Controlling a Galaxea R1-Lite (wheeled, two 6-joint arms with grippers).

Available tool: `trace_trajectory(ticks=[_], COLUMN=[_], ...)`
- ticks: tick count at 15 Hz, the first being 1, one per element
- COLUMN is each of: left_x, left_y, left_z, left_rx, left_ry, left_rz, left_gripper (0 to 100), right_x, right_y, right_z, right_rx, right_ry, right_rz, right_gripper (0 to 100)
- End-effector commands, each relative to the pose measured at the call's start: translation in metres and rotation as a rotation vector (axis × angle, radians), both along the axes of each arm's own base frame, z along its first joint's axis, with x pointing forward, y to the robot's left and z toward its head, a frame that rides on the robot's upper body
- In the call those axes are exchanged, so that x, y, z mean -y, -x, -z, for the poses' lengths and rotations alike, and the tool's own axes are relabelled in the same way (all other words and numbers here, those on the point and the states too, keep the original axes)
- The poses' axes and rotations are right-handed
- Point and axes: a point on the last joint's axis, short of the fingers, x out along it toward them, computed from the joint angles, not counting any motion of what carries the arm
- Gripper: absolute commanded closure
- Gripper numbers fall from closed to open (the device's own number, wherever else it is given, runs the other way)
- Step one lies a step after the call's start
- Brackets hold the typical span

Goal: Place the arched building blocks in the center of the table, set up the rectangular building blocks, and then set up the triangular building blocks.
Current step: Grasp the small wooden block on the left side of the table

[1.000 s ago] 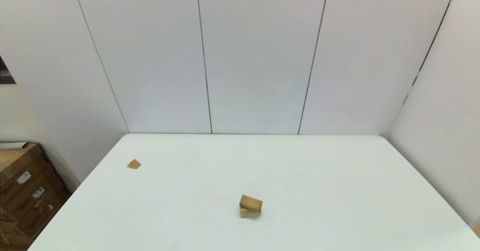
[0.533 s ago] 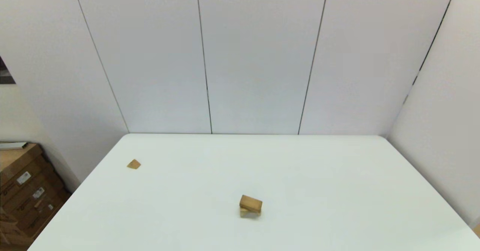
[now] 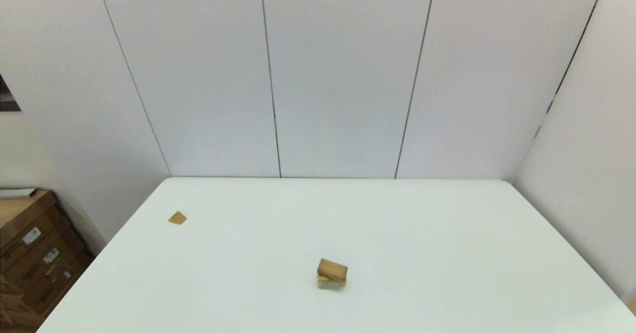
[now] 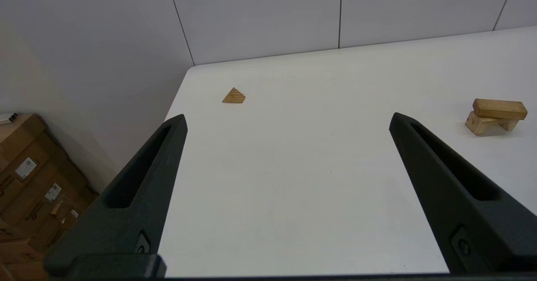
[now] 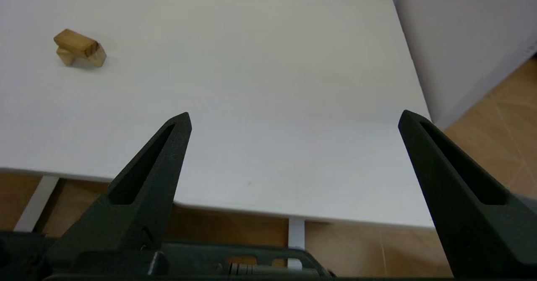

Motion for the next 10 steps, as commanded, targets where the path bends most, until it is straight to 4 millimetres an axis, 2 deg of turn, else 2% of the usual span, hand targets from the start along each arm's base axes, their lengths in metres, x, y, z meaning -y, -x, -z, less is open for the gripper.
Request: trace_trajectory(ticks=[1, 6, 10], left_x=[0.000, 0.000, 0.000], left_y=[0.000, 0.000, 0.000], left_z=[0.000, 0.000, 0.000], left_rx=[-0.002, -0.002, -0.002], left_ry=[0.000, 0.000, 0.000], left_rz=[0.000, 0.000, 0.000], left_gripper=[0, 0, 0], right_x=[0.000, 0.000, 0.000], right_y=[-0.011, -0.015, -0.024], right_z=[0.038, 0.048, 0.054], right_rx=[0.070, 0.037, 0.099], right_ry=[0.004, 0.003, 0.007], right_rz=[-0.003, -0.006, -0.012], right_gripper=[0, 0, 0])
